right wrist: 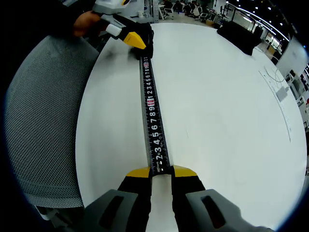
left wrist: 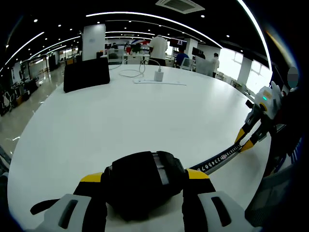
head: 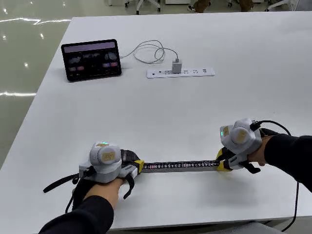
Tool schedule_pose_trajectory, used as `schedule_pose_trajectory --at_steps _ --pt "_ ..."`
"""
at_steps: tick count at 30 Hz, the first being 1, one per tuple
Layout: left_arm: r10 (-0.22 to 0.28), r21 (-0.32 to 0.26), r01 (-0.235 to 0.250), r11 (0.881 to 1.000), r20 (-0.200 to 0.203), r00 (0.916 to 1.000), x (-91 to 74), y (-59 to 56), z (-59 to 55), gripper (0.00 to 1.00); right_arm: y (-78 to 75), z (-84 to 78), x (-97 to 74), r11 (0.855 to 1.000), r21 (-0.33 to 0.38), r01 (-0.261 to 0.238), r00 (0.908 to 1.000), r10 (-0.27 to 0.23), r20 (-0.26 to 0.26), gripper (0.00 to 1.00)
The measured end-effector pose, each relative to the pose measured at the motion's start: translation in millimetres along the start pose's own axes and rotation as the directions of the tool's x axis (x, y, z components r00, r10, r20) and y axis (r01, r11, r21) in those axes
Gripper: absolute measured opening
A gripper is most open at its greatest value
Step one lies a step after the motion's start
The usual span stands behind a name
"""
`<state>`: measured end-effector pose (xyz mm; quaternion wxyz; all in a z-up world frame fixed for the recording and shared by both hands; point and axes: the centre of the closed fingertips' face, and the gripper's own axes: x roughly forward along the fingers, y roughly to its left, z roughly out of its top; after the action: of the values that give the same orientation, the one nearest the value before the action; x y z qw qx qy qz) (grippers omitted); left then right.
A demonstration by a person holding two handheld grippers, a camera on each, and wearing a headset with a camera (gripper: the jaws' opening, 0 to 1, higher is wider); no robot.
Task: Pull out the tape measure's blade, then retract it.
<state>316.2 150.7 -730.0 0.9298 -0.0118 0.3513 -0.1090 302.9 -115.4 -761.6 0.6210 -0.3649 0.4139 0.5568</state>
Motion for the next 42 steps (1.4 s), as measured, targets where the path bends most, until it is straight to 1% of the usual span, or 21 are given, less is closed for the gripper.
schedule_pose_trajectory --at_steps 3,4,7,8,10,28,42 --pt "-0.001 -0.006 0.001 1.000 0.000 1.0000 0.1 0.4 0.1 0.59 0.4 1.6 0.2 1.000 -0.005 0.001 1.0000 -0.001 0.000 0.11" --pt "-0.002 -0.010 0.002 1.000 -0.001 1.0000 0.1 0.5 0.1 0.59 -0.1 2.6 0.4 0.999 -0.039 0.002 1.0000 -0.002 0.000 0.11" --pt "-0.006 -0.015 0.006 1.000 -0.010 0.9999 0.2 0.0 -0.2 0.59 -0.9 5.4 1.3 1.000 -0.008 0.002 0.9999 -0.002 0.013 0.11" --pt "-0.006 -0.015 0.006 1.000 -0.010 0.9999 -0.1 -0.2 -0.3 0.59 -1.1 7.6 1.9 1.000 -0.007 0.003 0.9997 -0.003 0.024 0.11" --pt "-0.006 -0.018 0.006 1.000 -0.010 0.9999 -0.1 -0.3 -0.4 0.59 -1.7 9.9 2.7 1.000 0.004 0.004 0.9996 -0.004 0.029 0.11" --pt "-0.010 -0.027 0.010 1.000 -0.013 0.9999 -0.4 -1.0 -0.8 0.59 -1.2 17.0 6.2 1.000 -0.006 -0.004 0.9992 0.004 0.039 0.11" --pt "-0.012 -0.031 0.011 0.999 -0.015 0.9998 0.0 -0.7 -0.9 0.59 -1.1 25.6 10.7 1.000 -0.011 -0.004 0.9992 0.004 0.041 0.11"
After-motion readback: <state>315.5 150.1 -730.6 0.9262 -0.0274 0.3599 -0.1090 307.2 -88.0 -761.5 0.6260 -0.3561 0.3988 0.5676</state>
